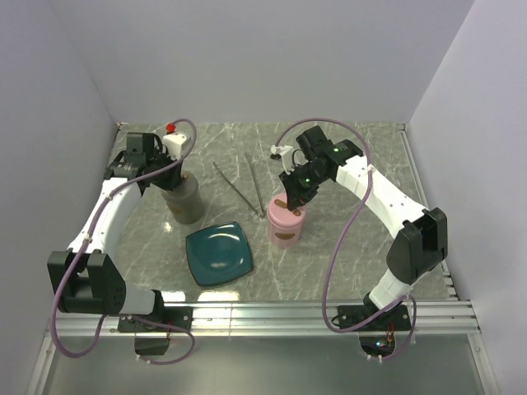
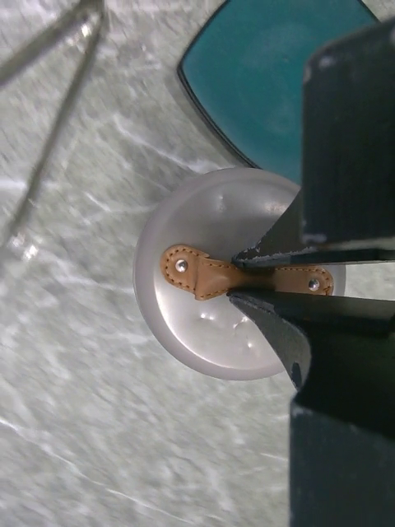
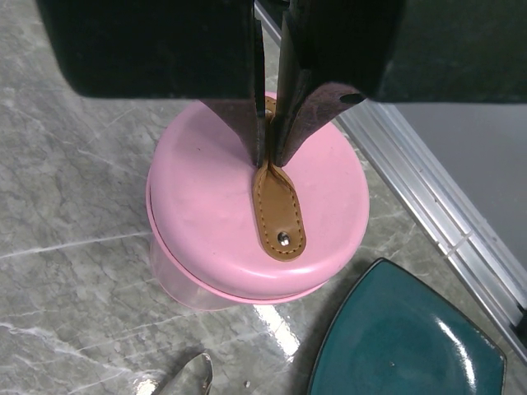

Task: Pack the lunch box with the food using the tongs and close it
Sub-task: Move the packing box to the center of the board.

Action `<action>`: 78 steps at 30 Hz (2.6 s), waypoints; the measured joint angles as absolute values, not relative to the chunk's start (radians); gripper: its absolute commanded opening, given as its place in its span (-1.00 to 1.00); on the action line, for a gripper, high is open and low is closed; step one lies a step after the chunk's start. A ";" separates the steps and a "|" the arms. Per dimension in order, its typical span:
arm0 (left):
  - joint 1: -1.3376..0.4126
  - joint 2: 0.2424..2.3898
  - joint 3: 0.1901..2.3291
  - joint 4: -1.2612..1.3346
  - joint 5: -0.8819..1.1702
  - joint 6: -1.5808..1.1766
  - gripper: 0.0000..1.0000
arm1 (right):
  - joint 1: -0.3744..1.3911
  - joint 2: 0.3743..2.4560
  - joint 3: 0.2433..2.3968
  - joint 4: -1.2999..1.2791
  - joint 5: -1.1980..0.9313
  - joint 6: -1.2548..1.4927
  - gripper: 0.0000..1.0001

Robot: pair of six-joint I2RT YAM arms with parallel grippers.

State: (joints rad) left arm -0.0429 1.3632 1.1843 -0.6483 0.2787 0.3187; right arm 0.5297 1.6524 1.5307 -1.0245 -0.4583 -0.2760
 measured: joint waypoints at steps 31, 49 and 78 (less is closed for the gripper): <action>-0.483 1.647 1.388 -0.486 0.490 0.237 -0.75 | 0.379 1.650 1.497 -0.957 -0.493 -0.123 -1.00; -0.682 1.602 1.315 -0.439 0.562 0.215 -0.73 | 0.286 1.550 1.376 -0.844 -0.471 -0.203 -1.00; -0.721 1.515 1.185 -0.297 0.498 0.110 -0.65 | 0.294 1.699 1.557 -1.033 -0.454 -0.327 -1.00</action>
